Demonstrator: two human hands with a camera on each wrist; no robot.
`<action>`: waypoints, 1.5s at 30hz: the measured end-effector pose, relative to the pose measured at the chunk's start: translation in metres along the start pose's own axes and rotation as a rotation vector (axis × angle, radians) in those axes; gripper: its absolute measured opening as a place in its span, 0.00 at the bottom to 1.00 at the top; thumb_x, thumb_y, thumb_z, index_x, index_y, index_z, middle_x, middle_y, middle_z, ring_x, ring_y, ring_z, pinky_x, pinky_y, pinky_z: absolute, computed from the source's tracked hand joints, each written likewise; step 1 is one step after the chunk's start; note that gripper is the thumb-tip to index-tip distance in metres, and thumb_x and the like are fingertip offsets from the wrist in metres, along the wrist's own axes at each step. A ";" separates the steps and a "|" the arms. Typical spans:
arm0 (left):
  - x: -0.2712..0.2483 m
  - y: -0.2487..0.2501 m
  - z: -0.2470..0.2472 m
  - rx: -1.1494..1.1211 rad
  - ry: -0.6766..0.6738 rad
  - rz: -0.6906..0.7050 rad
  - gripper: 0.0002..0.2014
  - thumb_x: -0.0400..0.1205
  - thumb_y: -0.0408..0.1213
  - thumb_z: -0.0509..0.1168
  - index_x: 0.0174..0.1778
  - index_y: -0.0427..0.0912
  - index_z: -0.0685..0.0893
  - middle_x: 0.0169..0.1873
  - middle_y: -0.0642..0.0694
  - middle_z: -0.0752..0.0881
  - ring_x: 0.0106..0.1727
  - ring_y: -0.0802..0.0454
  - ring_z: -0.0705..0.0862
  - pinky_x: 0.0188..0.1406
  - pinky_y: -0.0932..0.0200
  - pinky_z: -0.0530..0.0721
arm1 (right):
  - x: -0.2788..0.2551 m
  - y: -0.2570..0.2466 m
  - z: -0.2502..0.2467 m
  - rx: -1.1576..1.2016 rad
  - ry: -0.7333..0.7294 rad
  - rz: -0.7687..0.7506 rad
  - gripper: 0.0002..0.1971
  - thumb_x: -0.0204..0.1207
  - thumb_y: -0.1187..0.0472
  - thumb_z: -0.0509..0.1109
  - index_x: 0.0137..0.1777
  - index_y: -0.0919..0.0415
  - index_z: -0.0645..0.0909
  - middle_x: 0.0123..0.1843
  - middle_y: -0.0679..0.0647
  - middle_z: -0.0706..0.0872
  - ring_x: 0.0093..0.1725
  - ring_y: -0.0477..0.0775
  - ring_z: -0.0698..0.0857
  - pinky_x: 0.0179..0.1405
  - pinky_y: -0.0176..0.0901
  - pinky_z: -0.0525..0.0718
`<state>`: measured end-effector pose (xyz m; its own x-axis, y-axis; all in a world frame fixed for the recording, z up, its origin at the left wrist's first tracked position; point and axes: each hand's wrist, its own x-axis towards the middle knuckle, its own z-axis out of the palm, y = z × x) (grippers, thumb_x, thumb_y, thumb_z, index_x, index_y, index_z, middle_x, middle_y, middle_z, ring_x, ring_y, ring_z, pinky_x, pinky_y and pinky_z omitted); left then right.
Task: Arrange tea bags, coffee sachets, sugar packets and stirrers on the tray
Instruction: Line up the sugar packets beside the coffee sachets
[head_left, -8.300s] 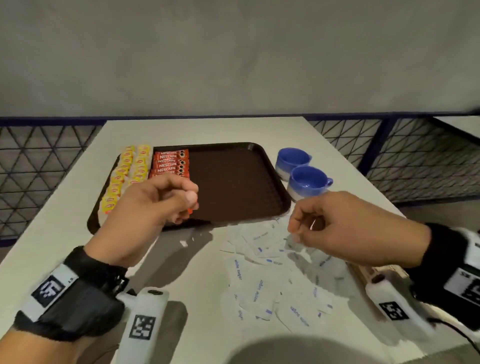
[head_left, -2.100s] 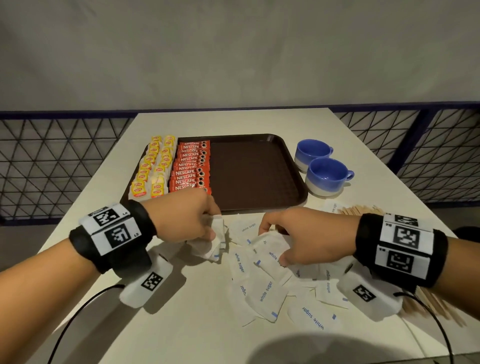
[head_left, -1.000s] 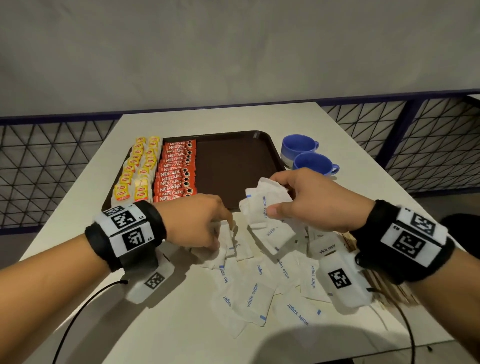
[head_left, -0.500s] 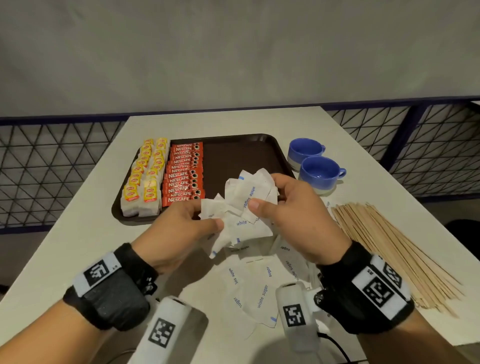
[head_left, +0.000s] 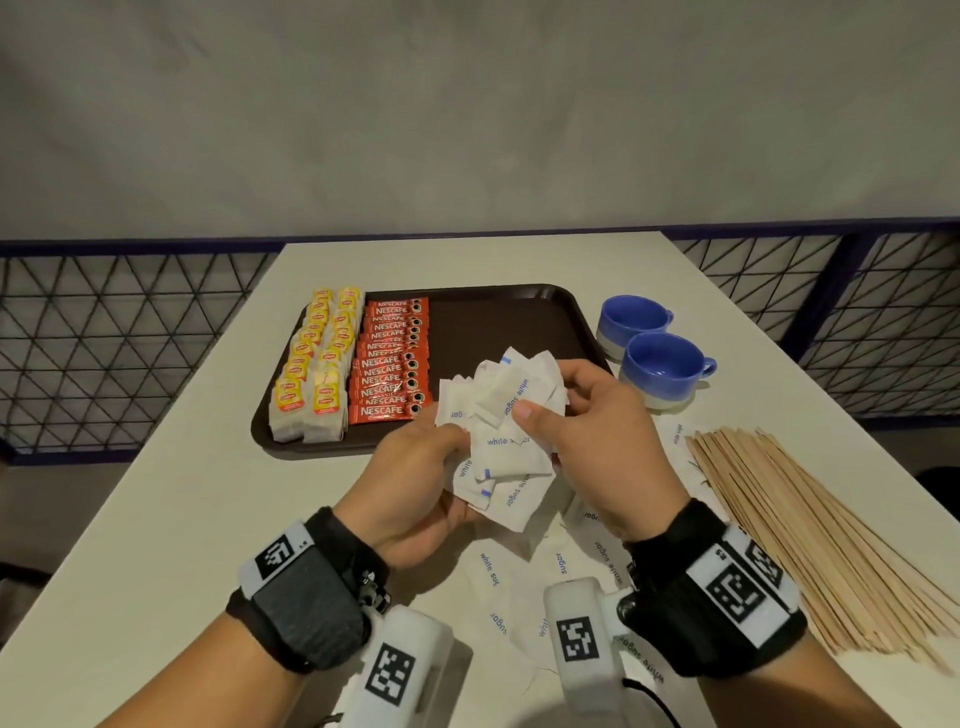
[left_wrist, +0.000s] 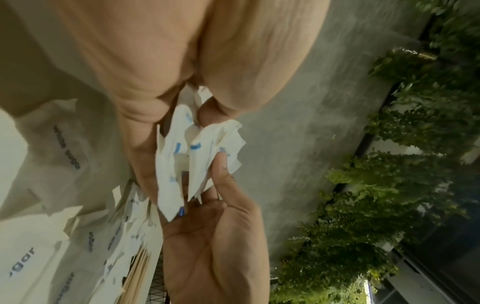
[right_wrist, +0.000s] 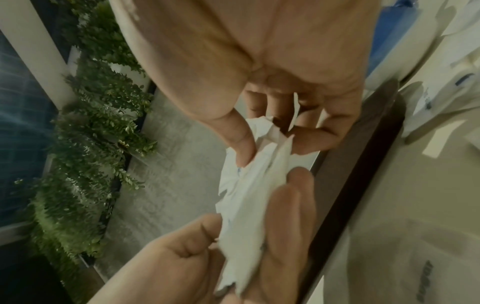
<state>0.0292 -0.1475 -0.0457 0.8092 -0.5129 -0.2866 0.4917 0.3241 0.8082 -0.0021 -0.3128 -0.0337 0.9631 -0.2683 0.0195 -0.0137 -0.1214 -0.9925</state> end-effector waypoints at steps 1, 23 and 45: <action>0.002 -0.001 0.000 -0.037 0.016 0.000 0.23 0.89 0.24 0.50 0.77 0.42 0.79 0.64 0.36 0.91 0.63 0.33 0.90 0.62 0.26 0.87 | 0.001 0.000 0.000 -0.022 -0.004 0.005 0.16 0.80 0.63 0.79 0.63 0.47 0.84 0.54 0.43 0.94 0.53 0.44 0.94 0.51 0.48 0.95; 0.010 0.012 -0.003 -0.101 0.019 0.088 0.17 0.91 0.39 0.62 0.76 0.39 0.81 0.64 0.35 0.90 0.65 0.36 0.90 0.61 0.40 0.86 | -0.018 0.002 0.004 -0.044 0.006 -0.071 0.25 0.75 0.53 0.83 0.68 0.34 0.80 0.60 0.49 0.84 0.47 0.44 0.85 0.50 0.44 0.90; -0.001 0.006 0.003 -0.241 -0.087 0.099 0.21 0.92 0.41 0.57 0.81 0.42 0.77 0.71 0.33 0.86 0.73 0.33 0.84 0.79 0.32 0.75 | -0.032 -0.008 0.005 0.290 -0.048 -0.060 0.15 0.81 0.72 0.75 0.64 0.59 0.81 0.53 0.54 0.95 0.50 0.56 0.96 0.39 0.44 0.94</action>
<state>0.0306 -0.1472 -0.0390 0.8315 -0.5324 -0.1583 0.4822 0.5504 0.6816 -0.0314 -0.2990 -0.0273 0.9716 -0.2226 0.0802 0.1141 0.1440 -0.9830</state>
